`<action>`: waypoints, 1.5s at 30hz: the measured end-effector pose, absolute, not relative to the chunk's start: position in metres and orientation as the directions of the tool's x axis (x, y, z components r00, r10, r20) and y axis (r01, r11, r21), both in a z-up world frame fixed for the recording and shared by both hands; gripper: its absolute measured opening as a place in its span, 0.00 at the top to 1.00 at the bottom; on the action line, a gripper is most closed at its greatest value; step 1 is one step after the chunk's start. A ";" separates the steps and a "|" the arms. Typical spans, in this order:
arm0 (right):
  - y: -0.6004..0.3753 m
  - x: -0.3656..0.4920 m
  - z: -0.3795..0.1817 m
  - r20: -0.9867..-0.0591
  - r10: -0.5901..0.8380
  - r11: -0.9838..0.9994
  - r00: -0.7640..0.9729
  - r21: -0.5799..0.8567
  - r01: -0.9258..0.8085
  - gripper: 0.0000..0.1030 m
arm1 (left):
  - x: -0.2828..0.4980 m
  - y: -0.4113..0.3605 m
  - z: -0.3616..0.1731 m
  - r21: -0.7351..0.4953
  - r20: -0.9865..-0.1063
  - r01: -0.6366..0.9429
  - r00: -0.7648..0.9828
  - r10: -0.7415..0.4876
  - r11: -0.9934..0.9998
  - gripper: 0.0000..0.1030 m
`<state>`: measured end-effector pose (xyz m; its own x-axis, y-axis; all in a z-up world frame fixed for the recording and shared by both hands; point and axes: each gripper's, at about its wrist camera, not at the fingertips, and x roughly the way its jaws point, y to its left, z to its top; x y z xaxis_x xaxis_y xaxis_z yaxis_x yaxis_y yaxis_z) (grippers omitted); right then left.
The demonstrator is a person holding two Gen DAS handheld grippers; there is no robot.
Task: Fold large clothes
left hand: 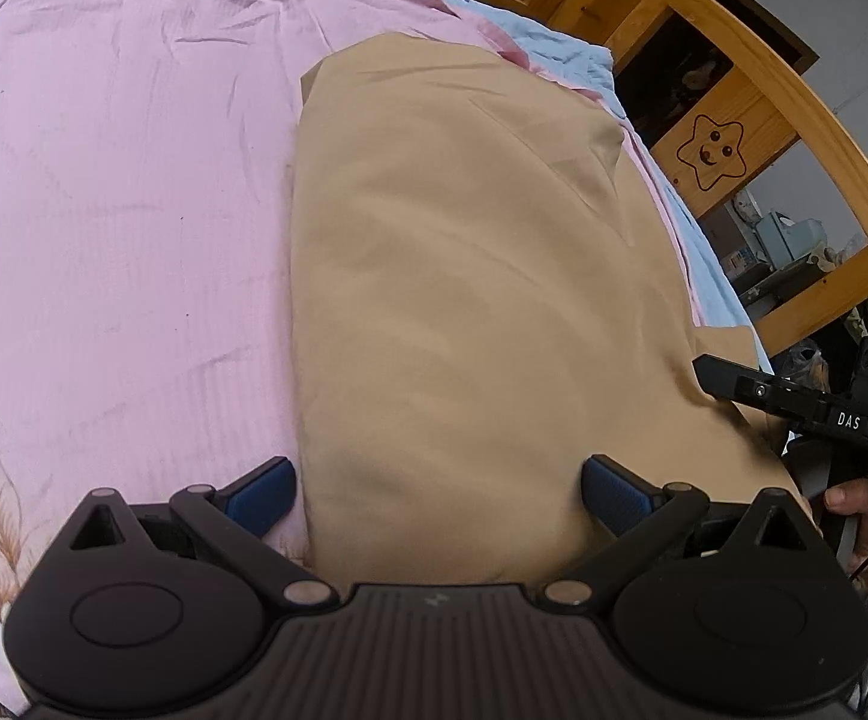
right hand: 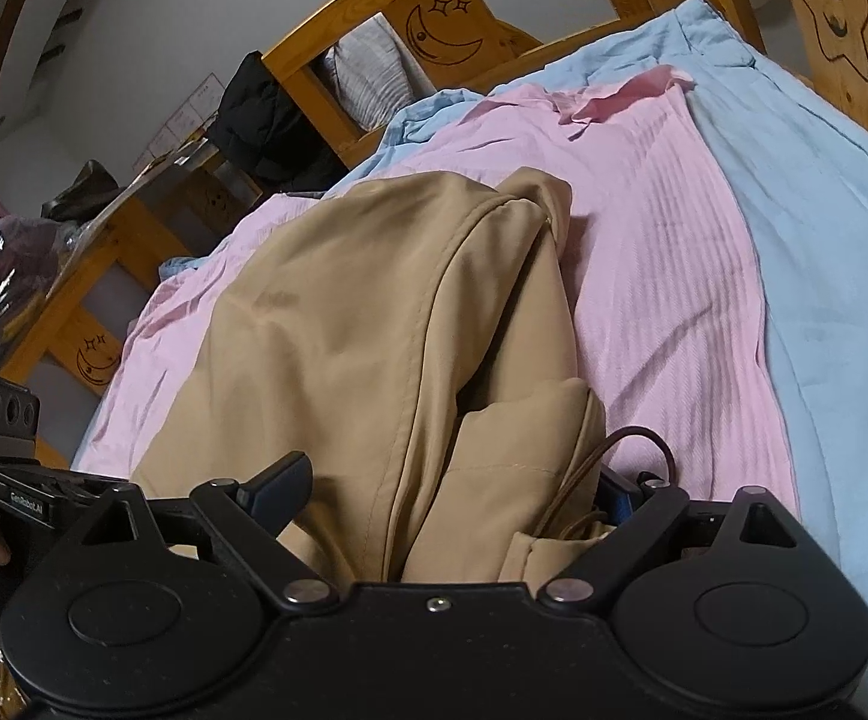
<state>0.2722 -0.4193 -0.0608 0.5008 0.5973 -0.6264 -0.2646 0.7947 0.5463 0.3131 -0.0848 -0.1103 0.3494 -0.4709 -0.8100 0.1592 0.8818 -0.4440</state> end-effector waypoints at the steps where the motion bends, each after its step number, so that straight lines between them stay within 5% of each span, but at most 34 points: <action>1: -0.419 0.272 -0.061 -0.627 0.597 0.796 0.500 0.544 -0.266 0.09 | 0.313 -0.085 -0.111 -0.444 -0.809 0.159 0.351 -0.471 0.882 0.00; 12: -0.427 0.275 -0.059 -0.567 0.668 0.723 0.482 0.646 -0.244 0.01 | 0.313 -0.084 -0.115 -0.453 -0.800 0.173 0.355 -0.484 0.875 0.00; 19: -0.397 0.264 -0.055 -0.673 0.568 0.821 0.474 0.423 -0.383 0.02 | 0.316 -0.087 -0.115 -0.440 -0.812 0.177 0.340 -0.474 0.880 0.00; 23: -0.400 0.261 -0.053 -0.670 0.552 0.832 0.496 0.405 -0.379 0.15 | 0.316 -0.098 -0.109 -0.406 -0.821 0.217 0.341 -0.459 0.888 0.06; 28: -0.392 0.244 -0.044 -0.660 0.524 0.848 0.539 0.348 -0.399 0.47 | 0.311 -0.116 -0.097 -0.326 -0.846 0.245 0.355 -0.398 0.913 0.13; 34: -0.386 0.237 -0.037 -0.665 0.481 0.876 0.572 0.341 -0.341 0.67 | 0.306 -0.125 -0.085 -0.267 -0.856 0.229 0.390 -0.339 0.936 0.22; 45: -0.377 0.231 -0.029 -0.670 0.422 0.906 0.611 0.285 -0.313 0.72 | 0.305 -0.131 -0.081 -0.240 -0.865 0.196 0.401 -0.301 0.951 0.23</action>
<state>0.2308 -0.3774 -0.0293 0.6106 0.4217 -0.6703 -0.3132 0.9060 0.2847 0.3051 -0.1307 -0.0806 0.4010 -0.3012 -0.8651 0.1956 0.9508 -0.2403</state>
